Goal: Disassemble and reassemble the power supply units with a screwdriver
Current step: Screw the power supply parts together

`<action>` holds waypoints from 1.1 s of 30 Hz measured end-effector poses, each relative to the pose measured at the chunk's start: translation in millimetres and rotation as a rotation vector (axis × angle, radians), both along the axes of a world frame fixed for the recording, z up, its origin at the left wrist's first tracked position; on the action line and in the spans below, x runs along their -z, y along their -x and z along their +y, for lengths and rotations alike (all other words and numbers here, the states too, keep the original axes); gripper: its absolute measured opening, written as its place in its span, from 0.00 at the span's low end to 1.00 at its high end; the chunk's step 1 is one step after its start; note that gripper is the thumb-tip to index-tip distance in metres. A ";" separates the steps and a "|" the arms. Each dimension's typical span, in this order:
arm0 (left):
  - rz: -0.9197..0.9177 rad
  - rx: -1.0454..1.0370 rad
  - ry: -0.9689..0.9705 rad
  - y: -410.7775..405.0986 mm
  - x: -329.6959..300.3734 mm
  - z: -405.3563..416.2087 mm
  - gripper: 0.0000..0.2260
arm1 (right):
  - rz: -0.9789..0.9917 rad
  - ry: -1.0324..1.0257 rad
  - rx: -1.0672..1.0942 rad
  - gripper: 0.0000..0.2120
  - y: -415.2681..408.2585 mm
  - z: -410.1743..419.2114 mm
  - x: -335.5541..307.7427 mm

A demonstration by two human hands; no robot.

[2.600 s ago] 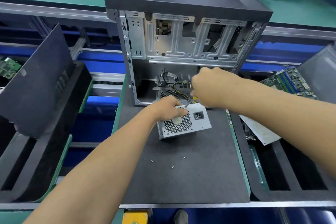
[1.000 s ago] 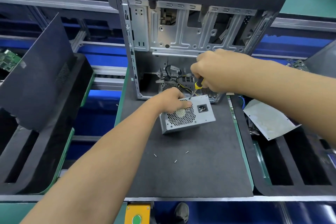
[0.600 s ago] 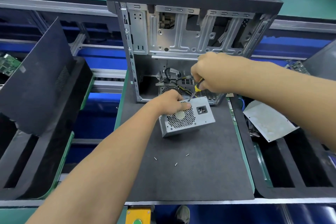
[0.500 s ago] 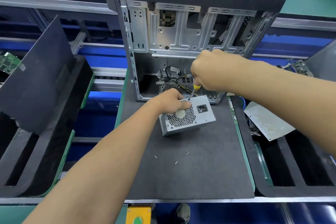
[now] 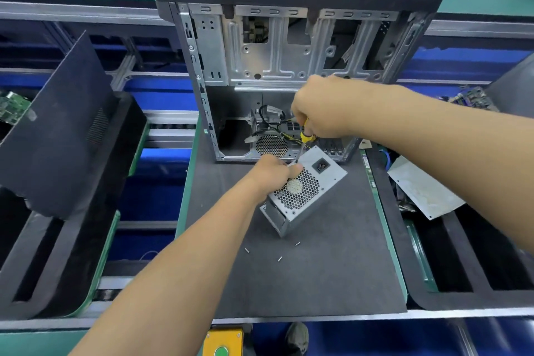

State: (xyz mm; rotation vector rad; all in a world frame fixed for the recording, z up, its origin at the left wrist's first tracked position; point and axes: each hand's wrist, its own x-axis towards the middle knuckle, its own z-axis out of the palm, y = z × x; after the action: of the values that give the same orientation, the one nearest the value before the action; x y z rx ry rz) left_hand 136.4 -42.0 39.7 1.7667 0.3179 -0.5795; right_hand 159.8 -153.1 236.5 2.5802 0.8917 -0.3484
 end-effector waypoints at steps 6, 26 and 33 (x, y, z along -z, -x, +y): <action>-0.008 0.028 -0.124 -2.9 -0.9 3.2 0.22 | 0.036 -0.107 0.151 0.19 -13.7 -6.8 15.9; -0.052 0.058 -0.094 0.8 -3.5 2.3 0.18 | 0.004 -0.078 0.158 0.18 -2.3 8.5 18.6; -0.037 0.092 -0.119 0.5 -8.1 1.7 0.20 | 0.006 -0.123 0.006 0.06 -4.0 4.4 2.0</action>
State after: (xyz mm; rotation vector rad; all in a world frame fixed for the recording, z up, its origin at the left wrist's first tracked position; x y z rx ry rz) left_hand 136.0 -40.4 47.8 1.9124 0.2507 -0.6030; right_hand 163.8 -148.7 234.5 2.6951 0.9352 -0.3129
